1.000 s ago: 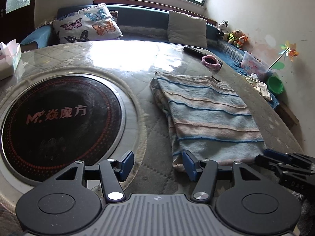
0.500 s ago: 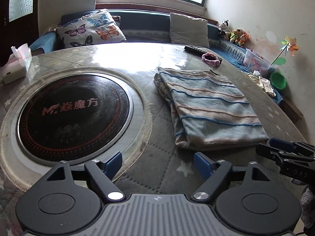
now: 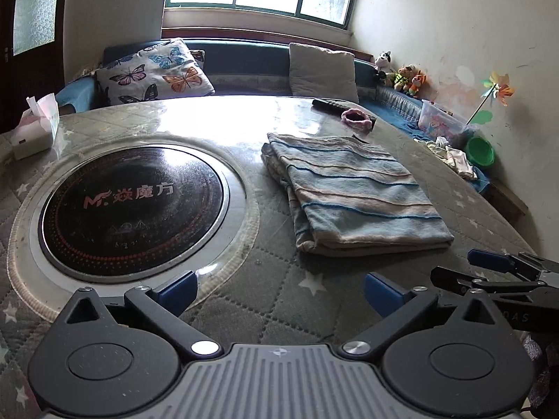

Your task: Fold clothes

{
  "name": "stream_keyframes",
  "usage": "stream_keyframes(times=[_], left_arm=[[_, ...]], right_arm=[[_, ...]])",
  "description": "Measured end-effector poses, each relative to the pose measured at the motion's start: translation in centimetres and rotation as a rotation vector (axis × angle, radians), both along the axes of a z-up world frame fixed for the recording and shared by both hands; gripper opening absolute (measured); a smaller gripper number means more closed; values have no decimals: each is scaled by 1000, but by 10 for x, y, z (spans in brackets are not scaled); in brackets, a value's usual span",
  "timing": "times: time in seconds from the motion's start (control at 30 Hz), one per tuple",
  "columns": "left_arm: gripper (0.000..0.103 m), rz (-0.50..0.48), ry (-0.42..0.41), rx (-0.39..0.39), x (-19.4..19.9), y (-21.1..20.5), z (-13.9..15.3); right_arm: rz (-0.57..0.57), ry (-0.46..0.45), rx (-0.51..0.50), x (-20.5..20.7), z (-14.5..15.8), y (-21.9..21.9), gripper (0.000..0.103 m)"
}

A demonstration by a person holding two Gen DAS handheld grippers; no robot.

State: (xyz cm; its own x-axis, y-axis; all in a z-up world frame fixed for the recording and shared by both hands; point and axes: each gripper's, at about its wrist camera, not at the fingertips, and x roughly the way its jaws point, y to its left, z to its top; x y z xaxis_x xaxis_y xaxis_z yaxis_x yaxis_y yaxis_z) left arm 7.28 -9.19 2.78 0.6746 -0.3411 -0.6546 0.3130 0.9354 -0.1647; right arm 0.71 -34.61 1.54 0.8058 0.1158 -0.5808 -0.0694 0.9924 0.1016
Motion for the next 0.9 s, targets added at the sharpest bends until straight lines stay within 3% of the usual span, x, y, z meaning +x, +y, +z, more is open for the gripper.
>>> stream_keyframes(times=[0.33, 0.9], left_arm=[[103, 13, 25, 76, -12, 2, -13], [103, 14, 8, 107, -31, -1, -15]], right_arm=[[-17, 0, -50, -13, -3, 12, 99], [-65, 5, -98, -26, -5, 21, 103]])
